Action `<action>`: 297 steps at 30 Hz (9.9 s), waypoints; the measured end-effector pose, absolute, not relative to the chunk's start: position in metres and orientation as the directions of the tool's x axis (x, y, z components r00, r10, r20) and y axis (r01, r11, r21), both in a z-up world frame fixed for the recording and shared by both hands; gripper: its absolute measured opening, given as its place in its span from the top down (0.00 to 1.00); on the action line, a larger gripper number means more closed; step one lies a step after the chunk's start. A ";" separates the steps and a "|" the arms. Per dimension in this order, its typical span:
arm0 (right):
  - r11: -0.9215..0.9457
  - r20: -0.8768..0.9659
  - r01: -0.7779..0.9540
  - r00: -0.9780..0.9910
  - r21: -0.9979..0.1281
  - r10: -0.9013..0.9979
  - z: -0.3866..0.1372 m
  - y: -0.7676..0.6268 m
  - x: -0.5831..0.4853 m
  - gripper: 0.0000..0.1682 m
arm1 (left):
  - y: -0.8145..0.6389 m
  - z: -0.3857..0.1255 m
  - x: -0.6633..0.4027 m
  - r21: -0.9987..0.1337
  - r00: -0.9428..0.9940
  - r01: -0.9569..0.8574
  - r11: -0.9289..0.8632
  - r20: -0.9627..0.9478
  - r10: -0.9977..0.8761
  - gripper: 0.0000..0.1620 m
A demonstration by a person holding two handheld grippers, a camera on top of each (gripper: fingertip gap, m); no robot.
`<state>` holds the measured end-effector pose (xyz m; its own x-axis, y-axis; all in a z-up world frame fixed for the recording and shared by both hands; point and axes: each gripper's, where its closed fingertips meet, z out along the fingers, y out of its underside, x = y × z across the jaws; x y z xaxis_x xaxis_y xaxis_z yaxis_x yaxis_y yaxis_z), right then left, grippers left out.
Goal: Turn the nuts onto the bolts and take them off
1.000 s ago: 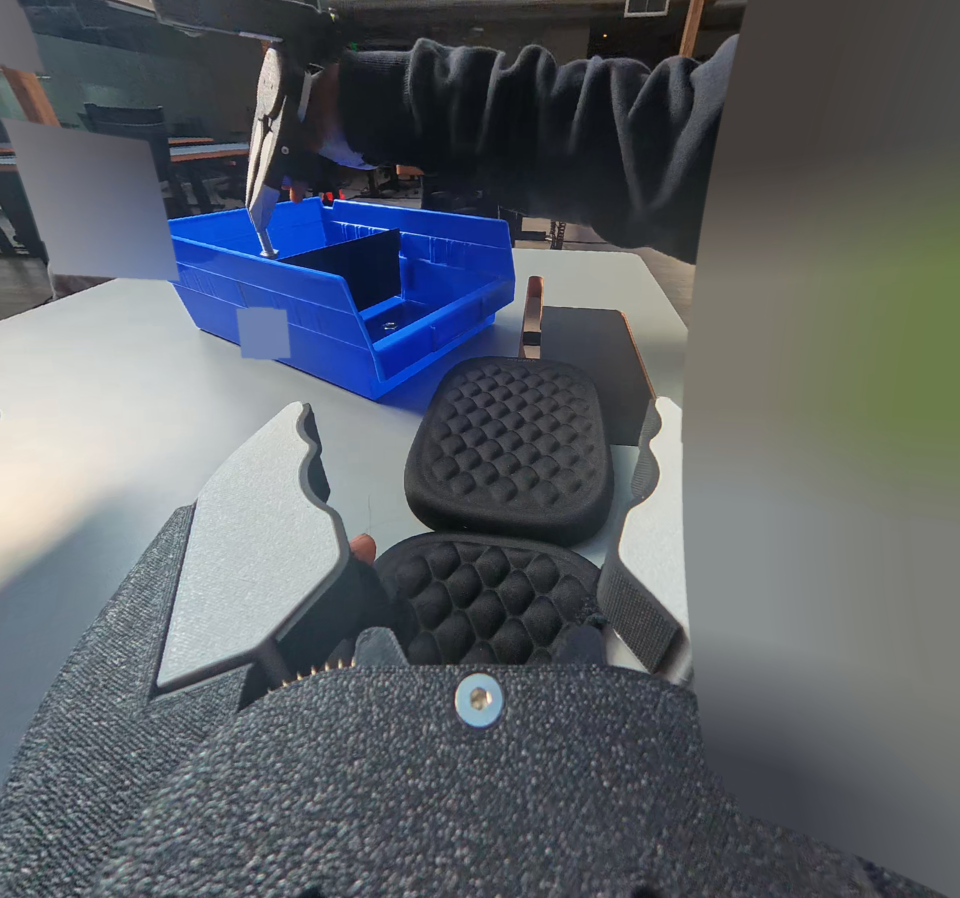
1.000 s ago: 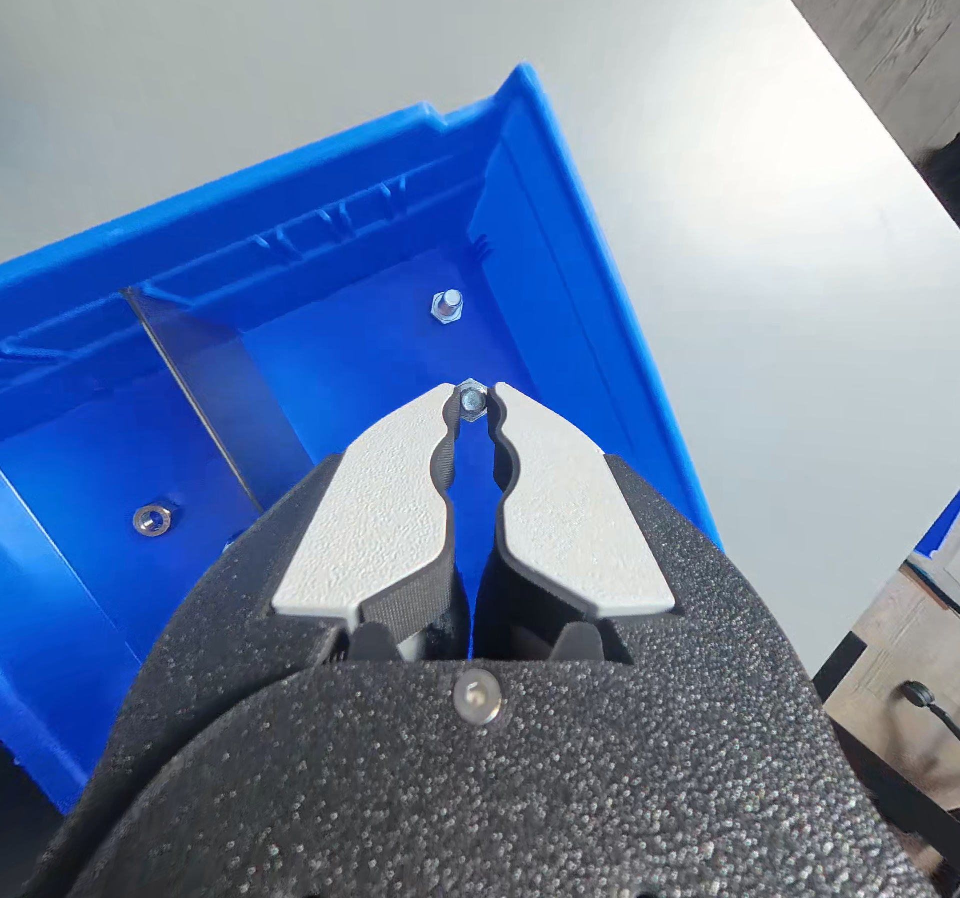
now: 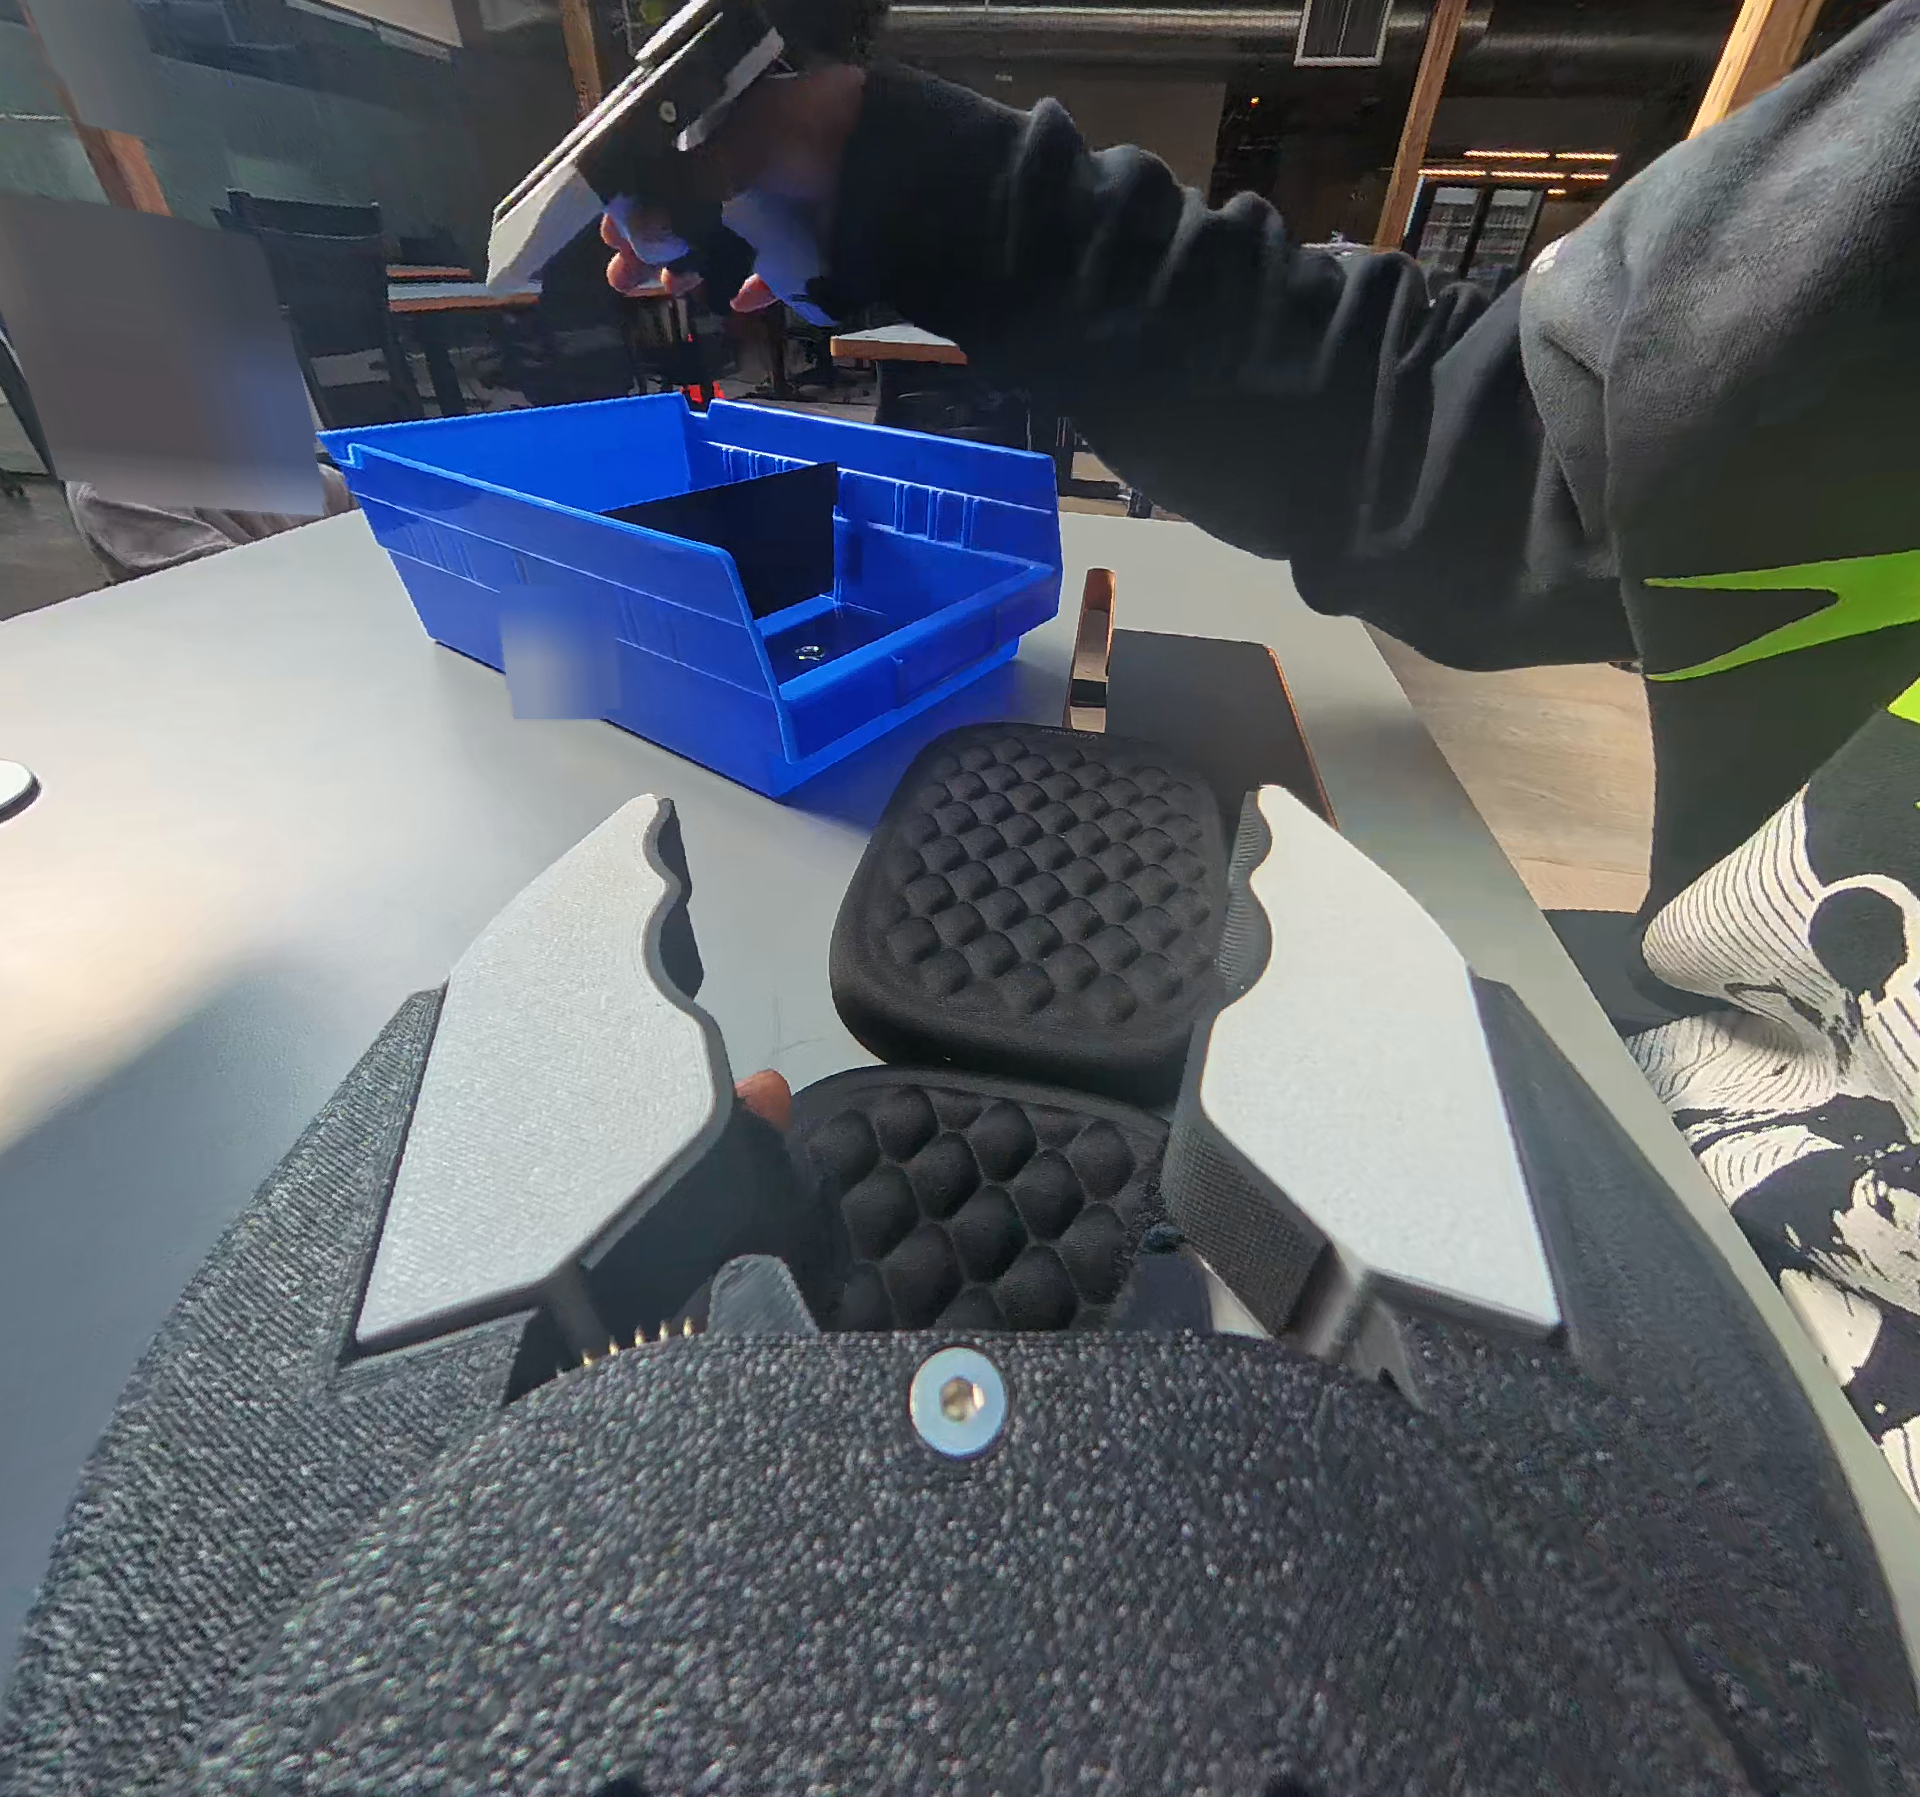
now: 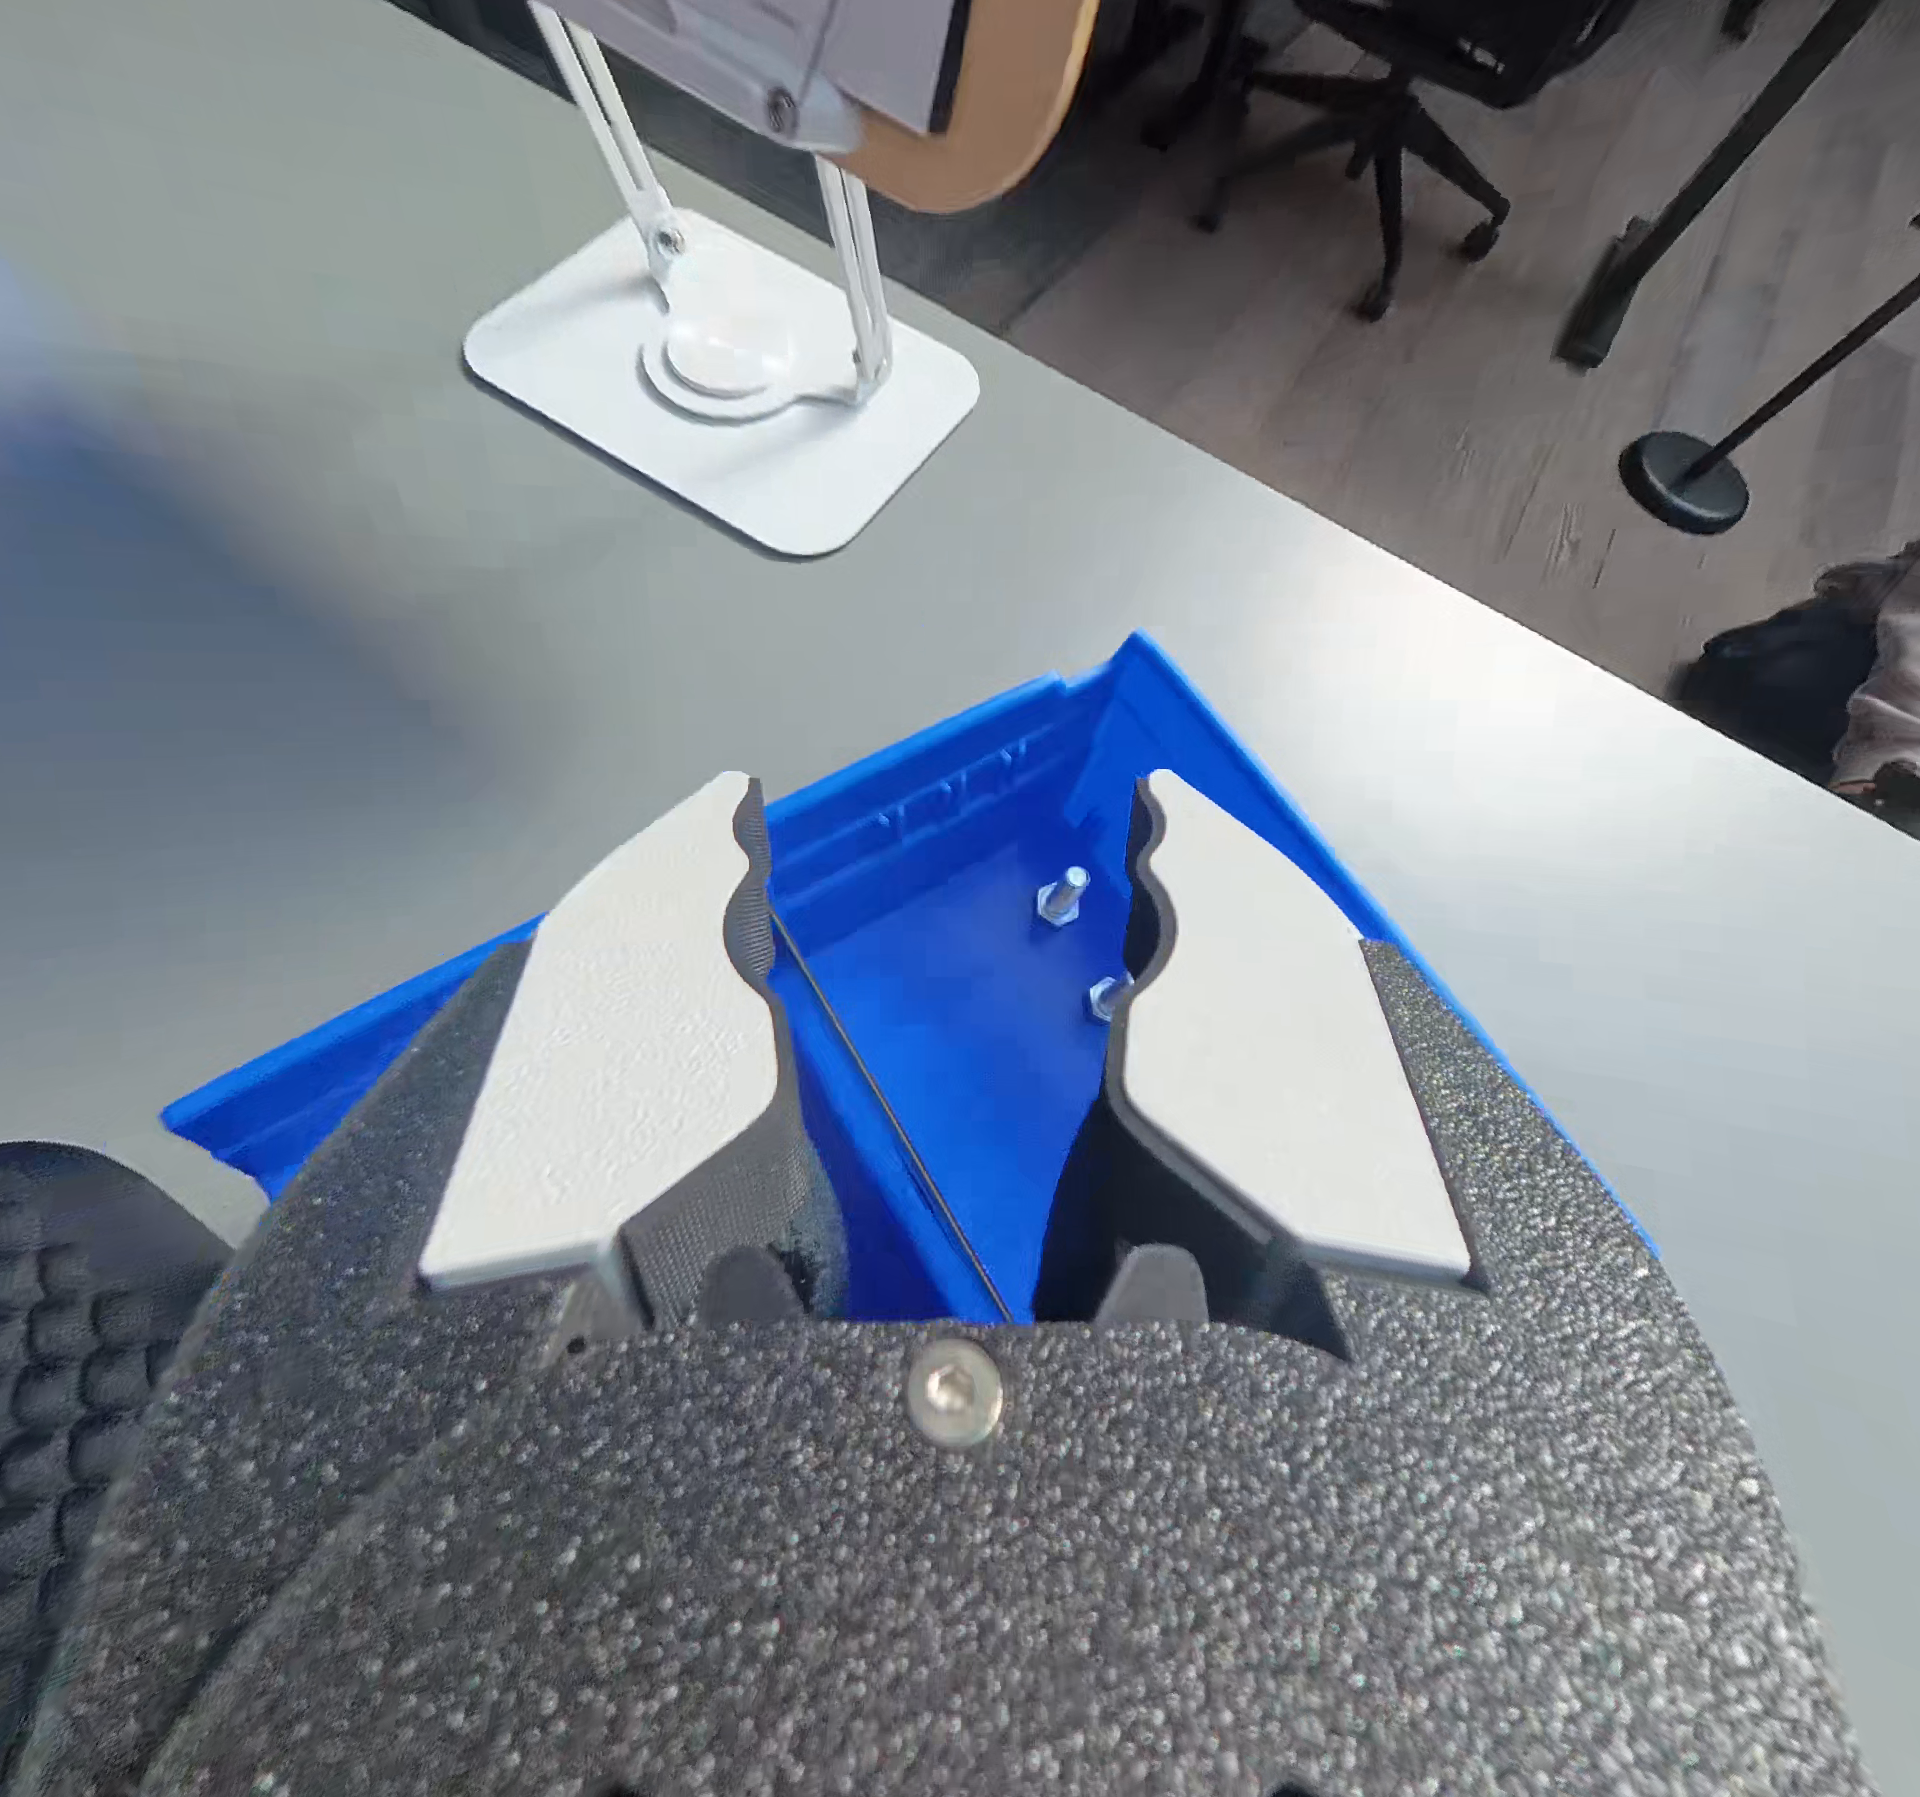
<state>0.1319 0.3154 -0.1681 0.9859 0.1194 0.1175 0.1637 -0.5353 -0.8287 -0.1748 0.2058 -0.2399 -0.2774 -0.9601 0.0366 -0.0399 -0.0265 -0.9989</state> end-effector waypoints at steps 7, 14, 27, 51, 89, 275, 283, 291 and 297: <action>0.027 0.056 0.050 0.966 -0.998 0.254 -0.099 0.240 -0.012 0.60 | 0.215 -0.235 -0.176 -0.998 -0.227 -0.004 -0.064 0.063 -0.972 0.46; 0.033 0.022 0.014 0.967 -0.999 0.253 -0.178 0.221 -0.079 0.62 | 0.219 -0.236 -0.175 -0.999 -0.188 -0.010 -0.054 0.054 -0.981 0.50; 0.070 -0.005 -0.025 0.959 -0.997 0.283 -0.223 0.224 -0.106 0.71 | 0.233 -0.203 -0.204 -0.996 -0.092 0.083 -0.031 0.023 -0.996 0.59; 0.070 0.046 0.026 0.949 -0.997 0.312 -0.226 0.223 -0.115 0.74 | 0.562 -0.306 -0.487 -0.557 0.861 -0.384 -0.736 0.071 -0.503 0.64; 0.025 0.081 0.077 0.937 -0.997 0.340 -0.234 0.227 -0.123 0.77 | 0.342 -0.201 -0.290 -0.839 0.067 -0.538 -0.076 0.047 -0.997 0.88; -0.014 0.006 0.018 0.806 -1.000 0.592 -0.212 0.234 -0.170 0.97 | 0.223 -0.241 -0.163 -0.994 -0.258 -0.047 -0.096 0.105 -0.960 0.92; -0.052 -0.057 -0.031 0.774 -0.998 0.631 -0.213 0.246 -0.193 0.67 | 0.223 -0.242 -0.163 -0.994 -0.257 -0.050 -0.095 0.105 -0.961 0.92; -0.048 -0.022 0.008 0.797 -0.999 0.603 -0.218 0.261 -0.200 0.68 | 0.223 -0.242 -0.162 -0.995 -0.254 -0.053 -0.084 0.095 -0.963 0.92; -0.033 -0.024 -0.006 0.809 -0.999 0.587 -0.213 0.251 -0.189 0.72 | 0.223 -0.242 -0.162 -0.995 -0.255 -0.053 -0.089 0.099 -0.962 0.92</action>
